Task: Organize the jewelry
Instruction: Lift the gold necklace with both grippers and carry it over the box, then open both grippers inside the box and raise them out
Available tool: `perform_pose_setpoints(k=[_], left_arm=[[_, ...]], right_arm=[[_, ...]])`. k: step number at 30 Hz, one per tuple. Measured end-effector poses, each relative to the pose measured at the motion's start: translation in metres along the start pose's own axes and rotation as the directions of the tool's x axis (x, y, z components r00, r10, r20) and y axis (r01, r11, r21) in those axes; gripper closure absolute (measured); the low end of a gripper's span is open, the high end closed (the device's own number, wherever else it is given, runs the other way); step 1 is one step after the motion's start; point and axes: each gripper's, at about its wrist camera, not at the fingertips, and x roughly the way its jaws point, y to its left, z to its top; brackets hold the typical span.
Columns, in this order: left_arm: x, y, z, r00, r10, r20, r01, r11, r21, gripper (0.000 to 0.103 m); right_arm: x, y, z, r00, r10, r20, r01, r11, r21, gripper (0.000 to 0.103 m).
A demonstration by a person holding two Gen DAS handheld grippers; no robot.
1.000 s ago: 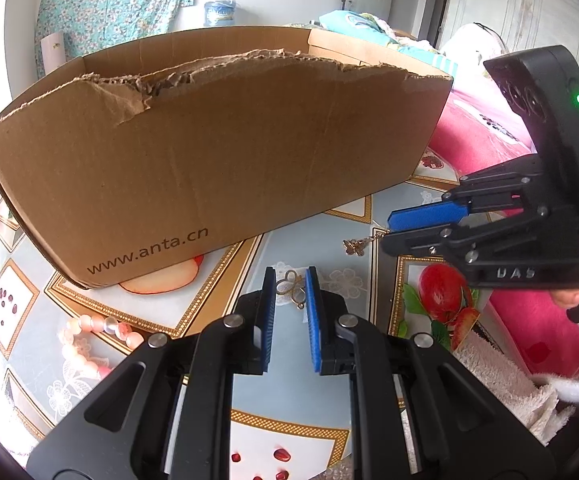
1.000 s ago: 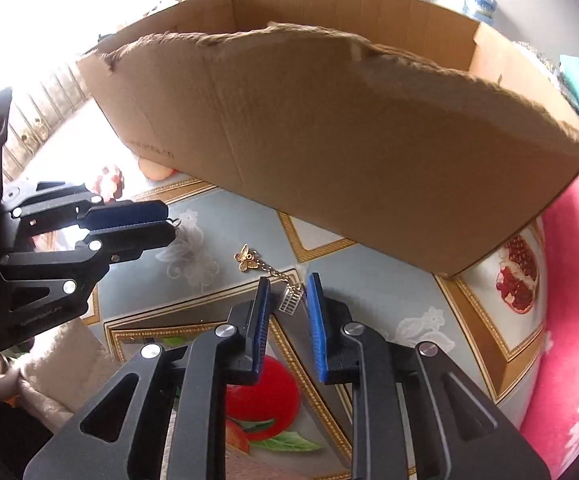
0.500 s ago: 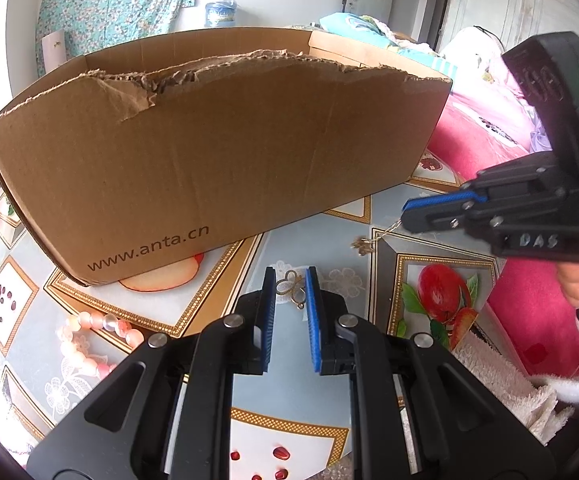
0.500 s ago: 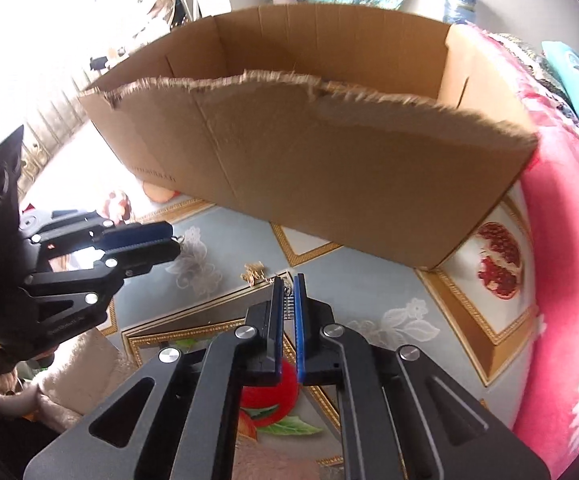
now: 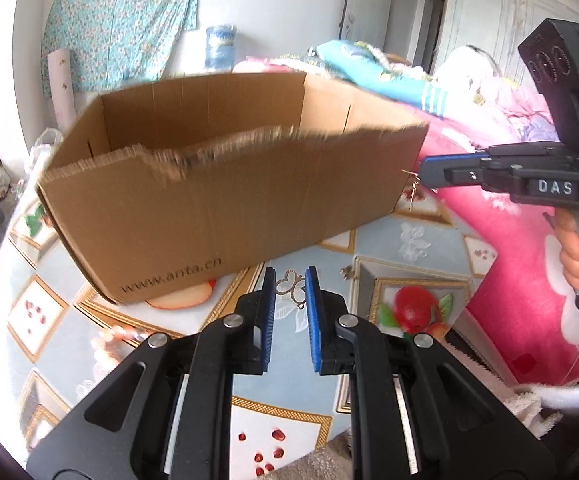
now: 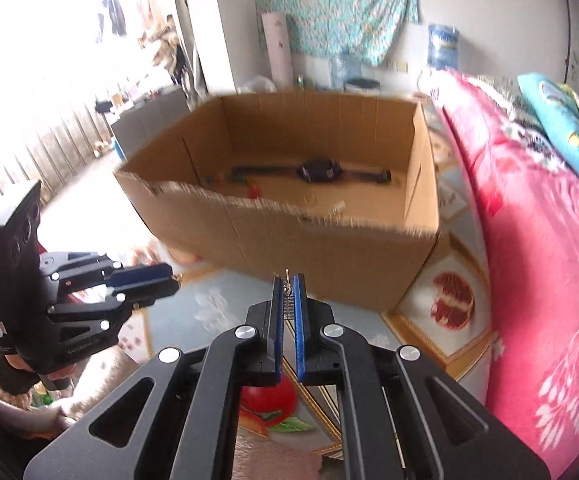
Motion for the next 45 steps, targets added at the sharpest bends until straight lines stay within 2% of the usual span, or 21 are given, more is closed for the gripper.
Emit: perform_pose_setpoints(k=[6, 8, 10, 15, 18, 21, 22, 24, 25, 27, 30, 31, 32, 34, 36, 38, 43, 45], left_arm=[[-0.045, -0.002, 0.03, 0.991, -0.086, 0.101, 0.085, 0.996, 0.013, 0.089], [-0.054, 0.0, 0.049, 0.984, -0.121, 0.131, 0.119, 0.993, 0.02, 0.089], [-0.054, 0.003, 0.068, 0.984, -0.12, 0.131, 0.116, 0.993, 0.037, 0.089], [-0.02, 0.021, 0.115, 0.994, -0.104, 0.031, 0.104, 0.995, 0.005, 0.089], [0.021, 0.042, 0.139, 0.988, -0.113, -0.106, 0.109, 0.993, -0.045, 0.089], [0.073, 0.061, 0.157, 0.955, -0.104, -0.278, 0.083, 0.993, -0.085, 0.09], [0.083, 0.065, 0.161, 0.944, -0.107, -0.311, 0.084, 0.993, -0.088, 0.09], [0.103, 0.07, 0.168, 0.927, -0.097, -0.362, 0.071, 0.994, -0.084, 0.089], [0.117, 0.075, 0.169, 0.911, -0.087, -0.402, 0.057, 0.995, -0.086, 0.089], [0.133, 0.081, 0.168, 0.892, -0.091, -0.442, 0.051, 0.993, -0.103, 0.089], [0.158, 0.086, 0.167, 0.85, -0.101, -0.516, 0.037, 0.99, -0.134, 0.089], [0.165, 0.089, 0.165, 0.827, -0.118, -0.549, 0.038, 0.987, -0.156, 0.089], [0.17, 0.091, 0.163, 0.812, -0.122, -0.571, 0.03, 0.985, -0.168, 0.089], [0.175, 0.097, 0.161, 0.792, -0.098, -0.603, -0.016, 0.983, -0.18, 0.087], [0.174, 0.102, 0.16, 0.793, -0.104, -0.601, -0.026, 0.979, -0.204, 0.078], [0.173, 0.105, 0.161, 0.8, -0.112, -0.59, -0.029, 0.974, -0.224, 0.074], [0.167, 0.107, 0.161, 0.82, -0.102, -0.564, -0.034, 0.974, -0.226, 0.073], [0.16, 0.104, 0.163, 0.834, -0.087, -0.545, -0.037, 0.976, -0.213, 0.071]], right_arm=[[-0.035, 0.008, 0.03, 0.988, 0.073, 0.137, -0.069, 0.997, -0.037, 0.098], [-0.041, 0.005, 0.046, 0.981, 0.094, 0.171, -0.086, 0.995, -0.054, 0.098], [-0.04, 0.0, 0.063, 0.977, 0.127, 0.174, -0.117, 0.991, -0.064, 0.098], [-0.003, -0.017, 0.092, 0.988, 0.143, 0.061, -0.14, 0.989, -0.05, 0.098], [0.027, -0.024, 0.098, 0.989, 0.138, -0.045, -0.14, 0.988, -0.067, 0.098], [0.056, -0.025, 0.097, 0.979, 0.13, -0.154, -0.147, 0.984, -0.105, 0.098], [0.066, -0.026, 0.097, 0.974, 0.122, -0.19, -0.147, 0.982, -0.122, 0.098], [0.079, -0.028, 0.096, 0.967, 0.1, -0.234, -0.138, 0.979, -0.151, 0.098], [0.083, -0.029, 0.097, 0.964, 0.093, -0.25, -0.136, 0.978, -0.16, 0.098], [0.093, -0.029, 0.097, 0.955, 0.081, -0.286, -0.137, 0.973, -0.183, 0.098], [0.103, -0.028, 0.098, 0.944, 0.062, -0.324, -0.138, 0.966, -0.218, 0.098], [0.107, -0.027, 0.097, 0.939, 0.058, -0.338, -0.142, 0.963, -0.23, 0.098], [0.11, -0.027, 0.097, 0.936, 0.055, -0.348, -0.144, 0.961, -0.236, 0.098], [0.115, -0.027, 0.096, 0.93, 0.051, -0.365, -0.147, 0.959, -0.241, 0.097], [0.117, -0.027, 0.095, 0.929, 0.042, -0.369, -0.142, 0.958, -0.247, 0.097], [0.115, -0.029, 0.096, 0.931, 0.052, -0.361, -0.145, 0.961, -0.237, 0.096], [0.102, -0.037, 0.104, 0.947, 0.07, -0.314, -0.139, 0.97, -0.2, 0.096], [0.093, -0.039, 0.107, 0.955, 0.07, -0.29, -0.13, 0.973, -0.191, 0.096]])
